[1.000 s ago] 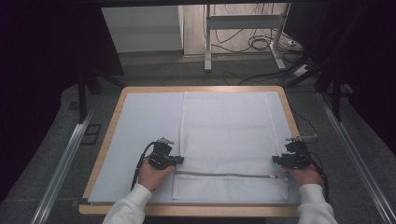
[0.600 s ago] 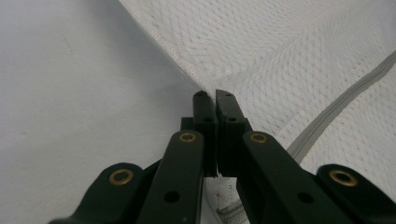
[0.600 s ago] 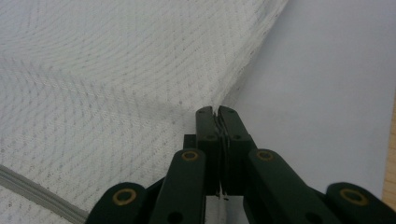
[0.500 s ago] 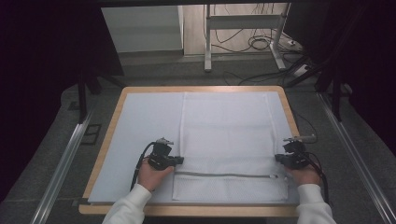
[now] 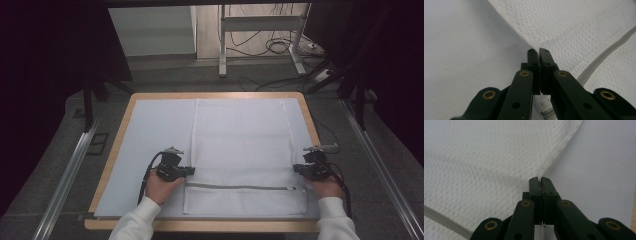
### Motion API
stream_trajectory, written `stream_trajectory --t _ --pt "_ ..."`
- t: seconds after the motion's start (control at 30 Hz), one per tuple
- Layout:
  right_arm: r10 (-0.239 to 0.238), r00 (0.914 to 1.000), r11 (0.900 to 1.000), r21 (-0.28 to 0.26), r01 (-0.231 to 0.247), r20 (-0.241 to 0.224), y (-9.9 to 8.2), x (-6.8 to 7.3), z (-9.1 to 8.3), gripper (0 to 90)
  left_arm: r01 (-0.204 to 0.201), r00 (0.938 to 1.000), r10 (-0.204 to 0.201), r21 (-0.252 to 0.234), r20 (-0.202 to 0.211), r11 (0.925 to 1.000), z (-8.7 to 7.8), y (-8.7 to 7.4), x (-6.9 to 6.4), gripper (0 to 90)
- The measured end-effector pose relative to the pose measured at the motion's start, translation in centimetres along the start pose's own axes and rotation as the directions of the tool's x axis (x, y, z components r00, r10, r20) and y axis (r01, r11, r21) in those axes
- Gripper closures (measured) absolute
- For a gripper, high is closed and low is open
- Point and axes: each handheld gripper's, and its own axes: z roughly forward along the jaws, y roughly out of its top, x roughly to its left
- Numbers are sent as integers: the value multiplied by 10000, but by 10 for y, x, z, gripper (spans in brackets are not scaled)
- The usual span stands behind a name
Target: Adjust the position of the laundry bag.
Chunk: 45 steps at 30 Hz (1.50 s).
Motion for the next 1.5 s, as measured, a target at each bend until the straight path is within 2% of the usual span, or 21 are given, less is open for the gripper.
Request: stream_trajectory --t 0.6,1.07,1.5 --pt "-55 9999 9998 -170 53 -97 1 1 -1 874 78 10000 -78 -60 15 10000 -5 -1 4 893" --pt "-302 9994 9993 -205 299 -141 3 8 1 874 178 9998 -178 -181 16 9997 -14 -4 9 892" --pt "-383 9978 9986 -373 363 -537 8 14 0 873 369 9993 -370 -260 -37 9990 -21 -9 17 892"
